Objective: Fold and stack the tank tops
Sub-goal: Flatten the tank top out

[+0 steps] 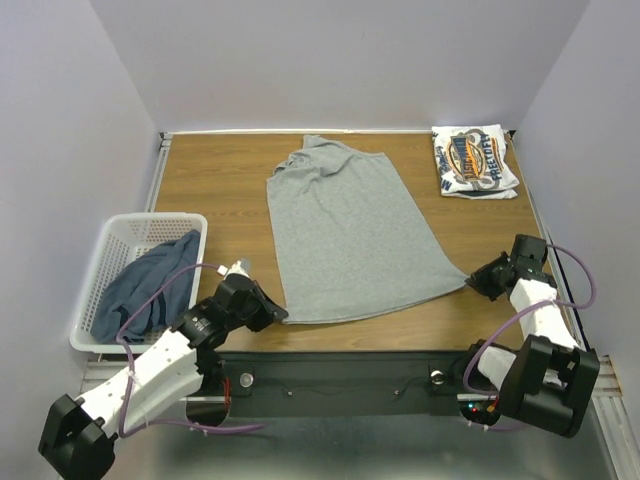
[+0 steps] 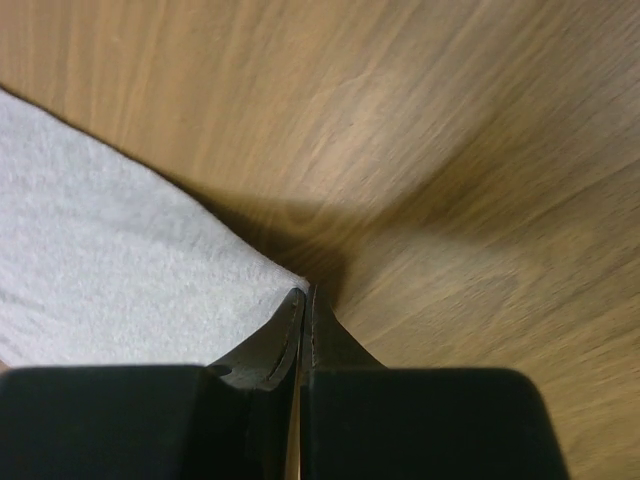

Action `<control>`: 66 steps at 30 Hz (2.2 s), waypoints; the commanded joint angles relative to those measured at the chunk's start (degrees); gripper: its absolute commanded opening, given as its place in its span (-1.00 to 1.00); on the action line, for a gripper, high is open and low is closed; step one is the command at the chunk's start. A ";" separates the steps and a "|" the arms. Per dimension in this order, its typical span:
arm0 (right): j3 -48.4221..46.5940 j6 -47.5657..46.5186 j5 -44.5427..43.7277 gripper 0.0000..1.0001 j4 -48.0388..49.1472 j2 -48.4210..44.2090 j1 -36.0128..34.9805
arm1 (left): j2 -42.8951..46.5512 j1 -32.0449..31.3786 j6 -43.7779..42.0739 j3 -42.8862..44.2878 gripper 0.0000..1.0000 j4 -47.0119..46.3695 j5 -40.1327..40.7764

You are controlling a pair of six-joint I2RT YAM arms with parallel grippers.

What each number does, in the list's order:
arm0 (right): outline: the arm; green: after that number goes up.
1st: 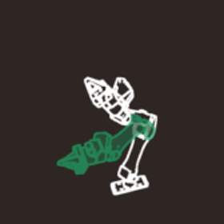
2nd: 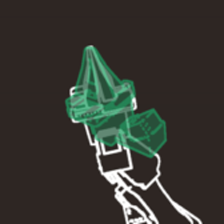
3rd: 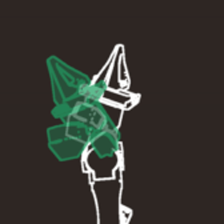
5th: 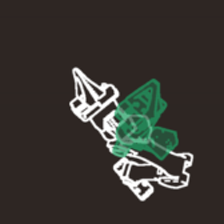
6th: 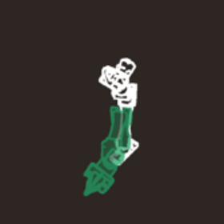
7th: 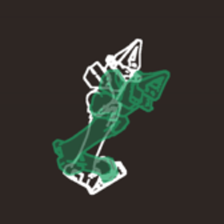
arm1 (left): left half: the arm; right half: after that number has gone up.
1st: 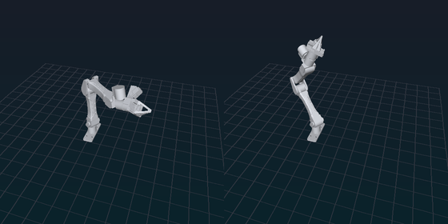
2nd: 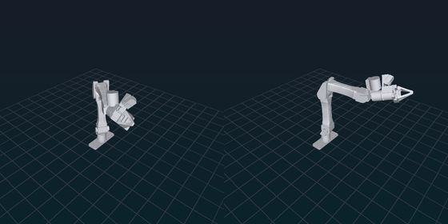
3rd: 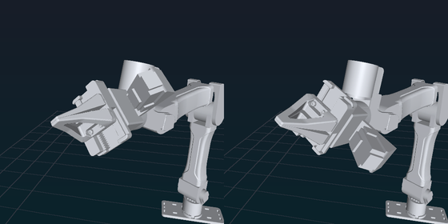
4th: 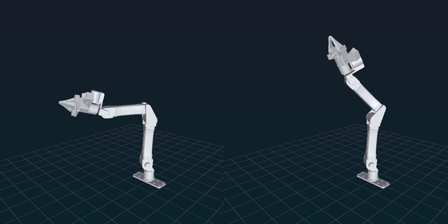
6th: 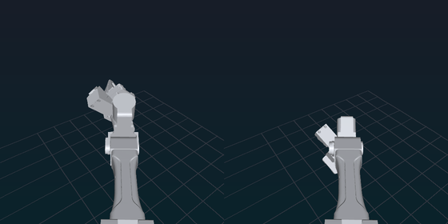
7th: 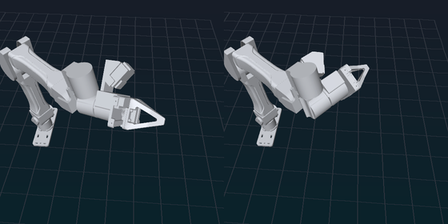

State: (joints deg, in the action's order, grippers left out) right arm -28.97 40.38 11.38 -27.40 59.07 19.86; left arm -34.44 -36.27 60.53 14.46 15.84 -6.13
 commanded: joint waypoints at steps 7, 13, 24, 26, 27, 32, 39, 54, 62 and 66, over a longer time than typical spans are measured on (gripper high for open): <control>-1.97 -2.59 1.89 -0.99 -0.99 -0.09 2.38 | -6.43 -8.54 0.81 -1.01 -1.00 -6.51 -1.86; -1.35 -2.06 1.54 -0.99 -0.99 -1.06 2.38 | -8.98 -14.00 1.60 -1.10 -1.00 -7.75 -0.90; -14.07 0.04 6.81 -0.99 -1.17 -11.77 2.29 | -2.66 -14.27 -4.53 18.38 -1.00 4.02 15.42; -18.64 1.19 8.74 -0.99 -1.25 -10.73 2.12 | -3.61 -14.27 -9.08 29.15 -1.00 6.12 22.43; -23.36 1.63 10.75 -0.99 0.05 -9.86 2.12 | -5.36 -14.27 -10.60 32.88 -1.00 6.83 24.65; -44.38 1.28 22.53 -0.99 3.76 2.61 2.12 | -10.47 -14.27 -19.82 54.13 -1.00 6.24 36.08; -73.40 3.30 28.70 -0.99 3.14 14.23 2.12 | -17.94 -14.27 -30.29 72.19 -1.00 2.72 42.25; -102.41 4.35 23.34 -0.99 3.40 21.09 2.12 | -22.69 -14.18 -44.26 92.67 -1.00 -8.10 40.68; -108.31 6.29 20.80 -0.99 5.86 20.48 2.12 | -25.07 -14.26 -47.96 100.76 -1.00 -11.52 38.04; -108.93 6.46 17.90 -0.99 7.70 18.19 2.12 | -24.98 -14.27 -48.23 101.99 -1.00 -12.32 37.16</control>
State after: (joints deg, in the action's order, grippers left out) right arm -135.72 46.11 33.76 -24.82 79.42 21.74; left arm -59.70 -50.52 14.83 113.34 8.84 31.73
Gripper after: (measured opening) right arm 0.015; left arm 0.025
